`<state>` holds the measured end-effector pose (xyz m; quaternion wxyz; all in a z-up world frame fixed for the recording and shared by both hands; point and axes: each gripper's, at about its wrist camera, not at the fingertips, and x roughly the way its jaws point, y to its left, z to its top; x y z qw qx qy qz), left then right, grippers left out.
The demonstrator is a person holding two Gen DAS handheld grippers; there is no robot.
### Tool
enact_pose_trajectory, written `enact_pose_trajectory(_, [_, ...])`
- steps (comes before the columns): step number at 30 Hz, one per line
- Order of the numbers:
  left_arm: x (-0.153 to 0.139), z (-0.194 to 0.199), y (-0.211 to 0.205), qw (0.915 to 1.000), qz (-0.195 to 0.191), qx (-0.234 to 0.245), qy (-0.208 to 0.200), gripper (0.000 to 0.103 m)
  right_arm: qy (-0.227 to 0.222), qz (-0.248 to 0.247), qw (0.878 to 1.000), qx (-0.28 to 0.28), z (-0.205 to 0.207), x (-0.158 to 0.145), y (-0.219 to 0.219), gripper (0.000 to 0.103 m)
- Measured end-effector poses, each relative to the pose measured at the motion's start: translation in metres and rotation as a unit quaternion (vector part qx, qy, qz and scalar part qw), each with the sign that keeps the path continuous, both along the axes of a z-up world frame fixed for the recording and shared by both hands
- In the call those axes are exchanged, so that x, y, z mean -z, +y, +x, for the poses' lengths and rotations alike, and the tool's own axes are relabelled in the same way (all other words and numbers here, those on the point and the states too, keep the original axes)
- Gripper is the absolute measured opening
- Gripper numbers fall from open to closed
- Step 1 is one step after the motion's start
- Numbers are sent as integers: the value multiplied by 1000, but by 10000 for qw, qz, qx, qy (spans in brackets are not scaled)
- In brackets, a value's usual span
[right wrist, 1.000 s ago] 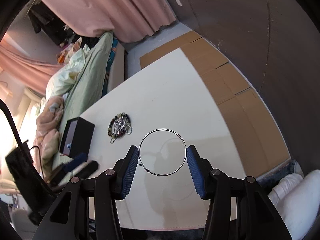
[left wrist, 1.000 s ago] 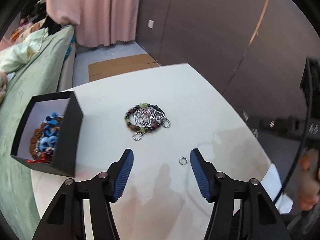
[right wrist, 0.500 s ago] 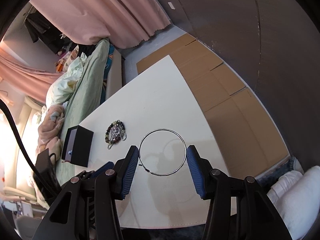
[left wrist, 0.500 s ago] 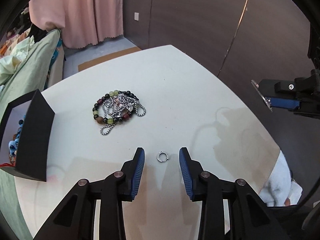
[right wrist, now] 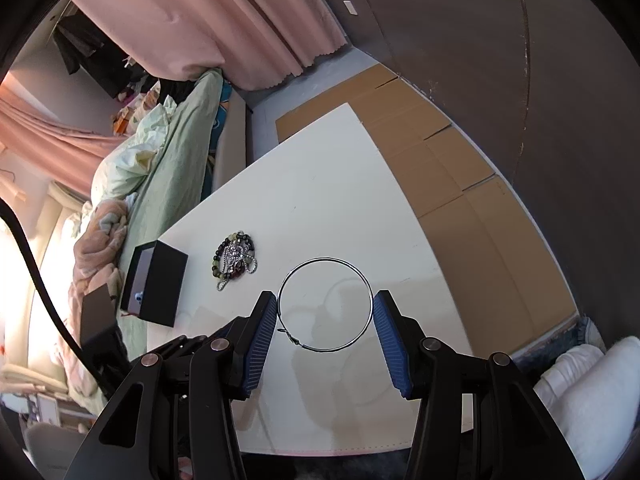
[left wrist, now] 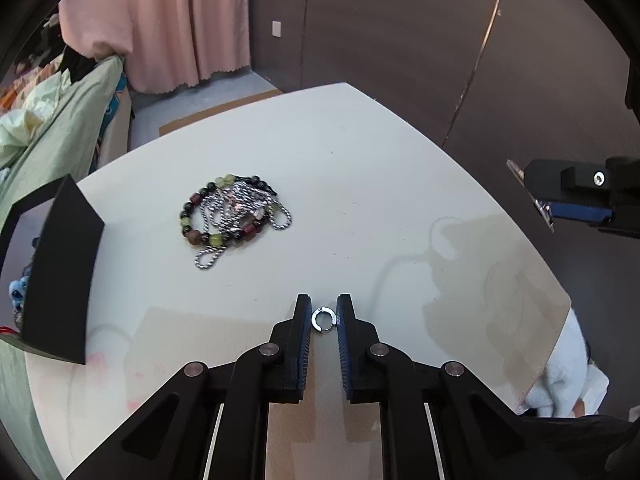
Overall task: Organize jewelry
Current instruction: 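Grasp the small silver ring with the left gripper and lift it, then drop the small ring into the box with the left gripper while the right gripper carries the hoop in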
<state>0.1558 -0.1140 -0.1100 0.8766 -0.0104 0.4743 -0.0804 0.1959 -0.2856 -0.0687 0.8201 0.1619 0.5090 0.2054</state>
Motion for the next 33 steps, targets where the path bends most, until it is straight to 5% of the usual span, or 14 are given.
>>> enact_pose_trajectory(17, [-62,-13,81,9929,-605,-805,-636,13,-257,245,9992,-198,-8,-10,39,51])
enact_pose_trajectory(33, [-84,-7,181,9737,-1110,-1762,-920,13,-659,897,9930,-398,-3,-27,110,51])
